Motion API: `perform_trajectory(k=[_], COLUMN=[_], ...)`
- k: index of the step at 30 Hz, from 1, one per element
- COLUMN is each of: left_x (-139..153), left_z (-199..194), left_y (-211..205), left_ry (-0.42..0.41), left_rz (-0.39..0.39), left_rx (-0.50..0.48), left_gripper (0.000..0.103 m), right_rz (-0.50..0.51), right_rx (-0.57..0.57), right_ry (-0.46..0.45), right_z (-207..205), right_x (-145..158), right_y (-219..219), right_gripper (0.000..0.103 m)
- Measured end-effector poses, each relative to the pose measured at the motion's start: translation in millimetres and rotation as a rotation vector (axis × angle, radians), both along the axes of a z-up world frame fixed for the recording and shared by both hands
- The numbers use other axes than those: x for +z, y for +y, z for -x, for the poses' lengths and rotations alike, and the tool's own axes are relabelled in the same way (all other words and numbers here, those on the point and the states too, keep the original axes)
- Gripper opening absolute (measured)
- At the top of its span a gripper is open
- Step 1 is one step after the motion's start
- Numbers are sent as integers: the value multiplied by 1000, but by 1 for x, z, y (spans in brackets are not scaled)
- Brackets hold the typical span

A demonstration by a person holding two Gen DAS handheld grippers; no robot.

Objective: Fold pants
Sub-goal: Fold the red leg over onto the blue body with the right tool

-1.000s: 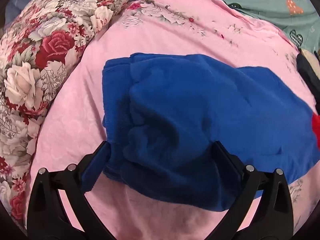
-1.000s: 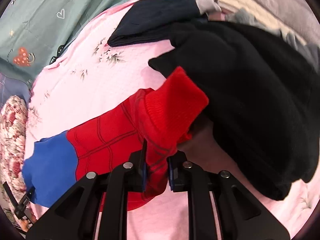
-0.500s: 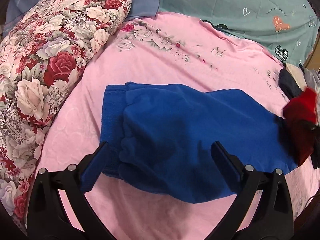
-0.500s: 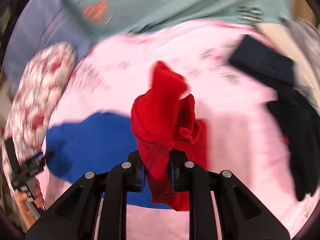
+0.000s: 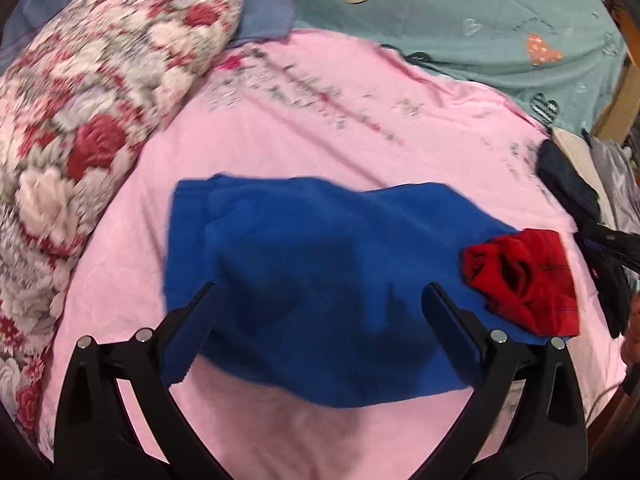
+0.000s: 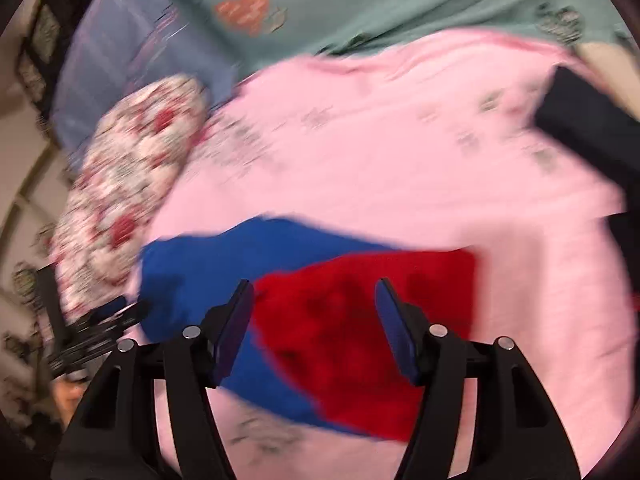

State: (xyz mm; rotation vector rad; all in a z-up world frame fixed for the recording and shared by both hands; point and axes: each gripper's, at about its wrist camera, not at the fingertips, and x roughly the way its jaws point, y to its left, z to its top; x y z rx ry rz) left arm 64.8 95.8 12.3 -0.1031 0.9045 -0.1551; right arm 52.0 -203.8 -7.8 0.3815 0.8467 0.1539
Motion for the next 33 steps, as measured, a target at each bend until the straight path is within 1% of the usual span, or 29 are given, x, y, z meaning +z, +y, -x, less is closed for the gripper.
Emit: perform_trajectory(k=[1, 2, 3, 5, 9, 12, 14, 16, 17, 18, 19, 21, 23, 24, 25, 27, 28, 29, 30, 31, 32, 33], left_x=[4, 6, 10, 13, 13, 6, -4, -23, -34, -40, -47, -52, -55, -56, -57, -59, -59, -59, -55, -52, -48, -39], left_z=[-1, -2, -3, -6, -16, -26, -35, -46, -50, -52, -54, -56, -57, -55, -55, -55, -55, -55, -53, -51, -48, -43], left_y=[-13, -21, -35, -60, -101, -134, -152, -165, -169, -169, -167, -156, -144, -142, -140, -140, -140, -140, -140, -139, -137, -133], left_ry=[-4, -8, -13, -9, 4, 30, 52, 105, 132, 147, 166, 193, 215, 216, 217, 215, 213, 209, 204, 198, 189, 166], left_rz=[4, 2, -2, 0, 46, 34, 12, -71, -127, -145, -144, -88, -42, -36, -33, -39, -42, -40, -39, -41, -46, -49], left_rx=[-38, -57, -90, -142, -202, -238, -258, -241, -220, -212, -203, -189, -178, -178, -183, -188, -187, -184, -179, -174, -172, -172], left_gripper=[101, 101, 101, 101, 101, 101, 101, 101, 101, 101, 101, 101, 101, 101, 101, 101, 101, 101, 101, 101, 101, 101], right_rz=[31, 58, 77, 111, 119, 123, 109, 100, 98, 101, 108, 116, 84, 74, 99, 221, 282, 308, 322, 307, 266, 202], right_rx=[-45, -90, -117, -158, -93, -90, -113, -112, -115, -121, -132, -129, -60, -14, 37, 65, 71, 71, 70, 65, 64, 67], right_ry=[8, 34, 60, 95, 142, 162, 170, 167, 162, 149, 123, 81, 55, 59, 84, 147, 179, 143, 143, 145, 152, 151], right_z=[2, 0, -1, -2, -19, -30, -29, -25, -23, -20, -14, -1, 12, 17, 21, 24, 25, 30, 31, 32, 31, 31], right_x=[-3, -10, -17, -28, -52, -67, -73, -76, -75, -72, -67, -57, -52, -53, -57, -71, -81, -83, -83, -80, -76, -72], right_y=[-8, -21, -29, -38, -26, -26, -36, -40, -42, -45, -48, -51, -45, -40, -31, -18, -13, -12, -12, -14, -18, -23], right_gripper=[50, 47, 45, 45, 45, 45, 45, 46, 46, 46, 46, 46, 44, 39, 33, 31, 31, 33, 37, 37, 37, 39])
